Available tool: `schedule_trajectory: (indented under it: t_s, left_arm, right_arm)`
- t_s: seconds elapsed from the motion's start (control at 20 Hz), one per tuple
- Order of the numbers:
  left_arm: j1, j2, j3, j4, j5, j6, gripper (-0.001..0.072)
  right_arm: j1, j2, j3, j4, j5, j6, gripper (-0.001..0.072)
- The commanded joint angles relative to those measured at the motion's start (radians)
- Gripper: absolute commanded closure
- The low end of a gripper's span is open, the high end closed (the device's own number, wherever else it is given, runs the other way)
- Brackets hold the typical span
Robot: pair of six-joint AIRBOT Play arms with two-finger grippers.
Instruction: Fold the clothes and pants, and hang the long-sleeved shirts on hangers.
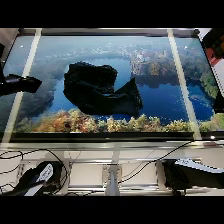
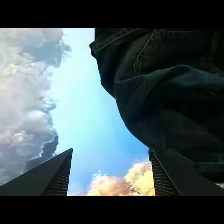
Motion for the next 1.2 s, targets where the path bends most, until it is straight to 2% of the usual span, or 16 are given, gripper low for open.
schedule_trajectory:
  t_s: [0.0, 0.3, 0.45, 0.5, 0.6, 0.8, 0.85, 0.95, 1.05, 1.15]
  left_arm:
    - [0.000, -0.013, -0.002, 0.000, 0.000, -0.010, 0.0142]
    - [0.000, -0.013, -0.002, 0.001, 0.000, -0.010, 0.0143]
    - [0.000, -0.014, -0.003, 0.000, 0.001, -0.010, 0.0143]
    - [0.000, -0.015, -0.004, 0.000, 0.004, -0.010, 0.0143]
    - [0.000, -0.021, -0.011, 0.000, 0.015, -0.010, 0.0143]
    - [0.000, -0.053, -0.037, -0.025, 0.016, -0.021, 0.0143]
    - [0.000, -0.061, -0.043, -0.054, 0.016, -0.021, 0.0143]
    - [0.000, -0.081, -0.050, -0.098, 0.017, -0.021, 0.0143]
    - [0.000, -0.102, -0.054, -0.168, 0.025, -0.021, 0.0143]
    - [-0.014, -0.122, -0.053, -0.201, 0.031, -0.014, 0.0143]
  right_arm:
    - [0.000, 0.000, 0.000, 0.000, 0.000, 0.000, 0.0040]
    - [0.000, 0.000, 0.000, 0.015, 0.001, 0.002, 0.0040]
    - [0.025, 0.001, 0.000, 0.105, 0.103, -0.082, 0.0040]
    - [0.049, 0.001, 0.000, 0.142, 0.113, -0.062, 0.0041]
    - [0.130, 0.001, 0.002, 0.179, 0.134, 0.047, 0.0041]
    - [0.385, 0.017, 0.080, 0.172, 0.174, 0.055, 0.0043]
    - [0.464, 0.032, 0.120, 0.169, 0.159, 0.052, 0.0078]
    - [0.607, 0.063, 0.224, 0.113, 0.068, 0.045, 0.0202]
    - [0.742, 0.086, 0.372, -0.069, -0.080, 0.013, 0.0280]
    - [0.846, 0.087, 0.515, -0.312, -0.223, 0.013, 0.0281]
